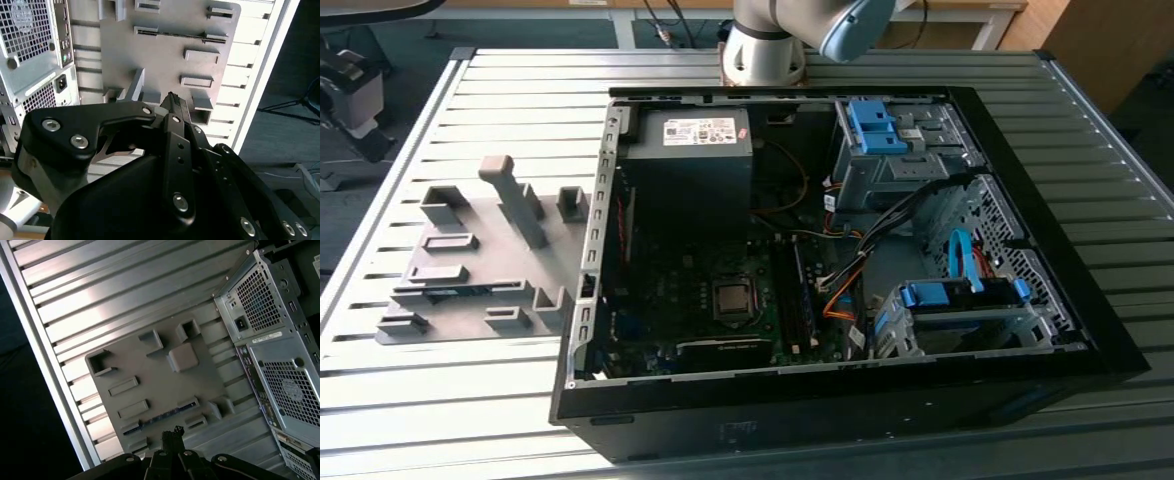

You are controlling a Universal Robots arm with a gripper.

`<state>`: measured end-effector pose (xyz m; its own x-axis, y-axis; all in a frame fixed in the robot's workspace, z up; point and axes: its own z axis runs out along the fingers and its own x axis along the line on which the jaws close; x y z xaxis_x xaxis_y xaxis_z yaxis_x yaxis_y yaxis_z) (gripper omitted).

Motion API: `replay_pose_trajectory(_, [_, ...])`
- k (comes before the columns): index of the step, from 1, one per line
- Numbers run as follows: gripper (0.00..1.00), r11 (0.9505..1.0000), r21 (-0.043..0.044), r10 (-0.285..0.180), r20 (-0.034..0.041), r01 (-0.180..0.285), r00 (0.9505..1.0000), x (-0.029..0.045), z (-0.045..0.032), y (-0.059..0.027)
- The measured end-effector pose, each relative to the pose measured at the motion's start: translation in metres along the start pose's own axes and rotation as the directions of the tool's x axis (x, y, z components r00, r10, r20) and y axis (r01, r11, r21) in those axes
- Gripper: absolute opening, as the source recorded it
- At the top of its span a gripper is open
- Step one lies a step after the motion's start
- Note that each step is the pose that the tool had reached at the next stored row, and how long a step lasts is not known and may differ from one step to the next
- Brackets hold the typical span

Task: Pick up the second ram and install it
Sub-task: 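Pick up the second ram and move it above second insertion slot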

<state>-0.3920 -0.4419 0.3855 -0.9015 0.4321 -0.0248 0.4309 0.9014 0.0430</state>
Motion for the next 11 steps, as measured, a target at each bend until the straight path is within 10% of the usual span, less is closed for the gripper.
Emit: replay_pose_trajectory(11, [0.11, 0.9809, 0.0046, 0.194, 0.0092, -0.194, 0.9809, 0.0, 0.0017, -0.0001])
